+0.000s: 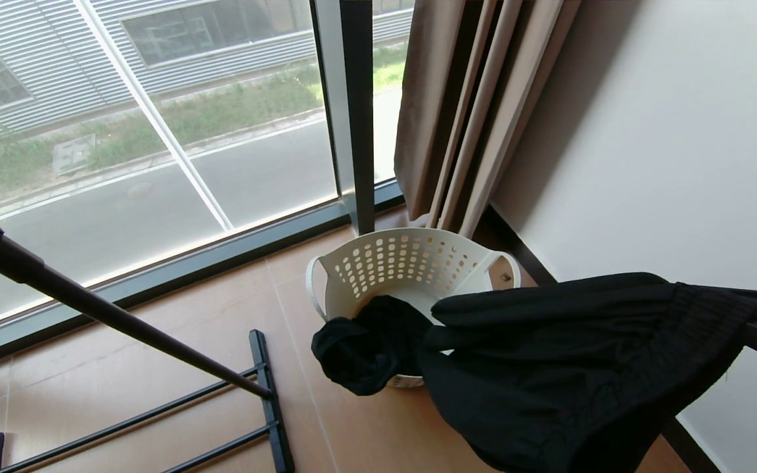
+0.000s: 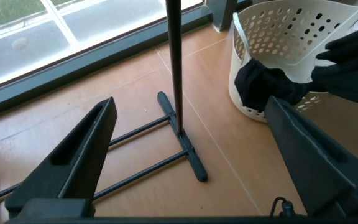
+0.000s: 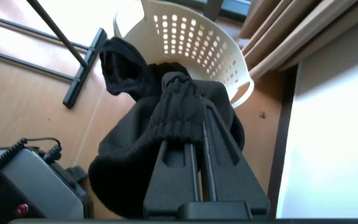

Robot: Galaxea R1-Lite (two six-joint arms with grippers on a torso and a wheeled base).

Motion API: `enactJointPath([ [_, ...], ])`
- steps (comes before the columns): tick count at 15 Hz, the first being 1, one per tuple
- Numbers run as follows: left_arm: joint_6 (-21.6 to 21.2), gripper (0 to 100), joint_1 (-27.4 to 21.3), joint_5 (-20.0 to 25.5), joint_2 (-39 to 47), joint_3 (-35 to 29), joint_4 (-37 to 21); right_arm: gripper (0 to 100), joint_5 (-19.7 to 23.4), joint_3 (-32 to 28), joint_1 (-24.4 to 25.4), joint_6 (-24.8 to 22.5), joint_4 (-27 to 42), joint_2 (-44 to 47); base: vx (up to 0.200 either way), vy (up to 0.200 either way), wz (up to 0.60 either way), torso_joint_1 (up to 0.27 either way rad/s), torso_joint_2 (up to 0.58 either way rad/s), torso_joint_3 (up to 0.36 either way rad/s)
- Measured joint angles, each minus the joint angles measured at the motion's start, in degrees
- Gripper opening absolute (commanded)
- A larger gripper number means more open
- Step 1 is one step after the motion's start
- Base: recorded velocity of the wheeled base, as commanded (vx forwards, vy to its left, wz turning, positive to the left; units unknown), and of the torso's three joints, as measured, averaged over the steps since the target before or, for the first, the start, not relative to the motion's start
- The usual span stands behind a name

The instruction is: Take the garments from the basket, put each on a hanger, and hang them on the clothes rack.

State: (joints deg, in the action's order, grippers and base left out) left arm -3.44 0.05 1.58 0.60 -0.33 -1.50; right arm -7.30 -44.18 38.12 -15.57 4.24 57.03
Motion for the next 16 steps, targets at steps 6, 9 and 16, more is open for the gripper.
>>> enactJointPath([
  [6, 0.0, 100, 0.0, 0.0, 0.0, 0.0, 0.0, 0, 0.1, 2.9, -1.0, 1.7, -6.4, 3.1, 0.000, 0.000, 0.00, 0.001, -0.02, 0.177],
  [9, 0.3, 100, 0.0, -0.1, 0.0, 0.0, 0.0, 0, 0.1, 3.2, -1.6, 2.1, -6.6, 3.5, 0.000, 0.000, 0.00, 0.019, -0.33, -0.095],
  [16, 0.5, 100, 0.0, -0.2, -0.1, 0.1, 0.0, 0, 0.2, 3.7, -1.7, 2.1, -6.6, 3.7, 0.000, 0.000, 0.00, 0.089, -0.45, -0.170],
])
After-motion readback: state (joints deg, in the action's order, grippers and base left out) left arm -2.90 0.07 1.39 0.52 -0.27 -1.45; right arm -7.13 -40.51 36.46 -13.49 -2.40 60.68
